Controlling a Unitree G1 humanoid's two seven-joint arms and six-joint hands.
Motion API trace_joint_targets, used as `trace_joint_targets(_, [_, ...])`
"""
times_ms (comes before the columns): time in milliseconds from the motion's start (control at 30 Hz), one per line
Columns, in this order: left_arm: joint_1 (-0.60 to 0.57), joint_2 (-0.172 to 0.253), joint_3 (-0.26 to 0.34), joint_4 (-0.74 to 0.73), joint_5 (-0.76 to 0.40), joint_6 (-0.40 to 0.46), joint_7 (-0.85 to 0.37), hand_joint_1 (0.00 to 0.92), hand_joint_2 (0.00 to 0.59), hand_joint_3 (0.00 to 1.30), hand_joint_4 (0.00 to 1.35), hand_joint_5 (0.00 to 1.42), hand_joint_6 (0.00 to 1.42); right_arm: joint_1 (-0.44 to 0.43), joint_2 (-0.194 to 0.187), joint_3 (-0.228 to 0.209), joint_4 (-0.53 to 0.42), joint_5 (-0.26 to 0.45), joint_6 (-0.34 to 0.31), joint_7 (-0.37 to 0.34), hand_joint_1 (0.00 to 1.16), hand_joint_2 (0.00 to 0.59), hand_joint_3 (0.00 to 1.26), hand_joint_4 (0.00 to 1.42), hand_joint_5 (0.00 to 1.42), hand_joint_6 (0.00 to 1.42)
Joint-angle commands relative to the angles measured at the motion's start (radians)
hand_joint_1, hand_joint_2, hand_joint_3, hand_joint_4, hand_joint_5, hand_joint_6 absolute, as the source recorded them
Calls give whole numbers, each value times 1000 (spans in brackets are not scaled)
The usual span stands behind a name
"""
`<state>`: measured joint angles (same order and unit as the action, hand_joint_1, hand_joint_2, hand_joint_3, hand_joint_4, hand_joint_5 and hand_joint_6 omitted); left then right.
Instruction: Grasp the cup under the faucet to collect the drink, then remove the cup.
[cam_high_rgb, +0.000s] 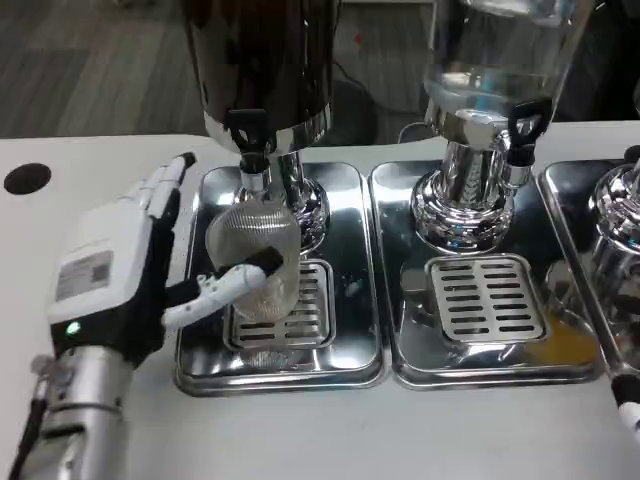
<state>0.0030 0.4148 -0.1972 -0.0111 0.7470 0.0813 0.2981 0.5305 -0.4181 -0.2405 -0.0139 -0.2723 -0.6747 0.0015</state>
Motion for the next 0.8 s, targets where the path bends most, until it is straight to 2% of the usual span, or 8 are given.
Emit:
trace_joint_targets(33, [132, 37, 82, -101, -46, -63, 1, 0, 0, 106, 22, 117, 391, 9, 23, 15, -65, 82, 37, 43, 412, 338, 190, 53, 94, 5])
trace_joint_targets(200, [261, 54, 160, -163, -78, -138, 4, 0, 8, 113, 29, 115, 410, 34, 40, 47, -167, 125, 81, 93, 438, 327, 199, 95, 145, 81])
trace_joint_targets(267, [299, 54, 187, -167, -105, -198, 19, 0, 25, 112, 24, 136, 452, 46, 46, 54, -212, 118, 97, 105, 444, 326, 199, 107, 151, 84])
trace_joint_targets(367, [315, 47, 218, -185, -144, -258, 18, 0, 63, 111, 2, 216, 509, 52, 51, 60, -230, 105, 112, 116, 451, 328, 199, 109, 155, 77])
trace_joint_targets(500, [266, 50, 240, -210, -221, -302, -50, 0, 69, 99, 0, 312, 582, 65, 58, 66, -230, 90, 110, 121, 455, 331, 199, 106, 156, 75])
trace_joint_targets(633, [209, 45, 239, -244, -252, -304, -110, 0, 68, 89, 0, 330, 614, 75, 61, 59, -220, 85, 100, 118, 461, 332, 199, 98, 138, 49])
trace_joint_targets(733, [154, 29, 233, -288, -265, -289, -160, 0, 64, 98, 0, 186, 561, 82, 58, 44, -200, 88, 94, 114, 464, 333, 199, 81, 104, 4])
trace_joint_targets(800, [119, 24, 220, -315, -261, -274, -196, 0, 63, 108, 4, 154, 549, 85, 54, 29, -184, 77, 89, 107, 465, 339, 205, 66, 66, 0])
